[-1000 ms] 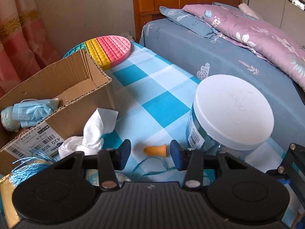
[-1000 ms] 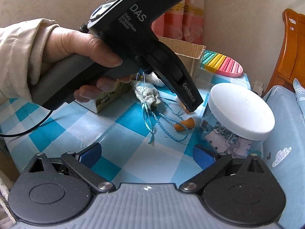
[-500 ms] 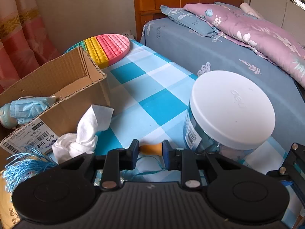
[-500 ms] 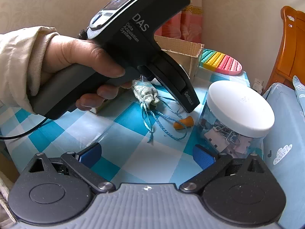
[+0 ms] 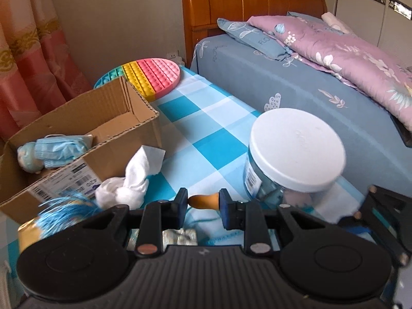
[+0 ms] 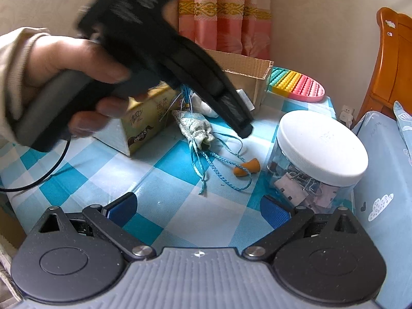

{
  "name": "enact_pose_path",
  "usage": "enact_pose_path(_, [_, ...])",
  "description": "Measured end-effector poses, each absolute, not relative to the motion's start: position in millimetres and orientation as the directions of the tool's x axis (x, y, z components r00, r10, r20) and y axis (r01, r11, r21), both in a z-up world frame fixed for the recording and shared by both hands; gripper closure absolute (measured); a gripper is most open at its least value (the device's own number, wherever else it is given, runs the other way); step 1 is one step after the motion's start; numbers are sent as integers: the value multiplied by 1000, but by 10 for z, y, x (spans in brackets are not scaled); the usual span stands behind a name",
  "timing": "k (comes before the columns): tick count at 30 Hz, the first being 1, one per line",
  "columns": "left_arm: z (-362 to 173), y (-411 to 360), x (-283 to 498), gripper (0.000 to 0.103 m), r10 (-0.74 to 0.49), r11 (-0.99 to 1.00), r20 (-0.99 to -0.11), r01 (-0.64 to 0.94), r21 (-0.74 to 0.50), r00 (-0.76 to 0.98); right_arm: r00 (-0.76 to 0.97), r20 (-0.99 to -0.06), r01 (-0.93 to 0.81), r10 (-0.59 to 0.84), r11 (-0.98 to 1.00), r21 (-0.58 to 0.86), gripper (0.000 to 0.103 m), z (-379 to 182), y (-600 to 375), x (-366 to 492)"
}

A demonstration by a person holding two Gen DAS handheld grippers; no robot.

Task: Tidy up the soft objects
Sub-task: 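Close the right gripper on the patterned cloth pouch while the left holds the earplug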

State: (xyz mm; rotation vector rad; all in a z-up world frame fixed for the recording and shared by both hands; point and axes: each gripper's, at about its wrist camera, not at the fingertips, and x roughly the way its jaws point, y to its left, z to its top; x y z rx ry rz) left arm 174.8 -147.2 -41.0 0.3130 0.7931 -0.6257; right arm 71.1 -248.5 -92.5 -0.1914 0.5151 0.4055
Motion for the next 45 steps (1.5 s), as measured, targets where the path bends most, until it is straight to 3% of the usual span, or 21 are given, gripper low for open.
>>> enact_pose_path(15, [-2,-891,1189,79,-411,805,-707,593,15,575,807,-487,-435,336,895,-104,3,-800,-2315,748])
enact_pose_path(27, [51,-620,1016,78,-372,854,-684,521,14,627,812,-492,-433,312,889,-151,28,-660,-2055,1043])
enact_pose_path(45, [2,-522,1190,78,-309,902,-703,431,-4,641,763,-558,-447,327,890,-90,43,-741,-2018,1791])
